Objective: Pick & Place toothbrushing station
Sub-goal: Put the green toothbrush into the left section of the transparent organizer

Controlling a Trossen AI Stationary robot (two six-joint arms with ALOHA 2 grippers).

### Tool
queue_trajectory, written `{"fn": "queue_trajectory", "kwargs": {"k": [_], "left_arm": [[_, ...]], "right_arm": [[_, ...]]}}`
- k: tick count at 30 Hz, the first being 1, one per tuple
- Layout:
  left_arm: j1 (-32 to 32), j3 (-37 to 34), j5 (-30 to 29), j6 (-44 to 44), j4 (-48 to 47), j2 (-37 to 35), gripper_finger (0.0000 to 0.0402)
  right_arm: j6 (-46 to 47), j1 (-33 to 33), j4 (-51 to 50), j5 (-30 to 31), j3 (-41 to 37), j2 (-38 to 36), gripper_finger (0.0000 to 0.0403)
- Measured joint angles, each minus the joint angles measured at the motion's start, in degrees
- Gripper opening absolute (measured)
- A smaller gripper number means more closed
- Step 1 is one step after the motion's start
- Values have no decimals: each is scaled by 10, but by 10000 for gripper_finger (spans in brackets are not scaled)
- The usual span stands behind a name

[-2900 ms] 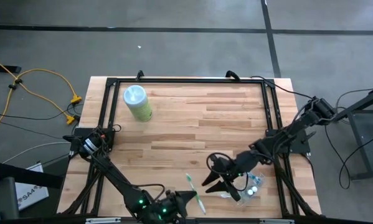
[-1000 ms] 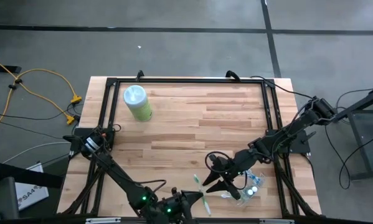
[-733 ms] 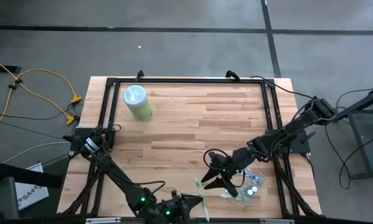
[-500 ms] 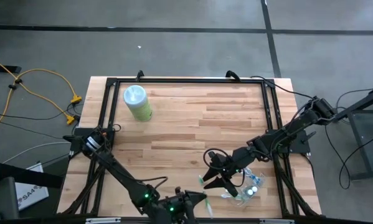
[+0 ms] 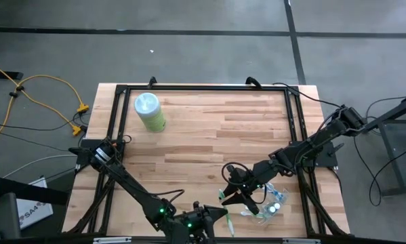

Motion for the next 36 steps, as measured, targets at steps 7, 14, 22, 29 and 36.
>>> {"fn": "queue_trajectory", "kwargs": {"k": [7, 14, 22, 29, 36], "left_arm": [[0, 0, 1, 0, -1, 0, 3], [-1, 0, 2, 0, -3, 0, 3], [-3, 0, -1, -19, -2, 0, 48], [-7, 0, -5, -17, 1, 0, 99], [-23, 0, -22, -20, 0, 0, 130]], "right_arm": [[0, 0, -1, -9, 0, 0, 45], [0, 0, 1, -23, 0, 0, 11], [-5, 0, 3, -28, 1, 0, 7], [-5, 0, -3, -30, 1, 0, 5], [-3, 0, -1, -24, 1, 0, 5]]}}
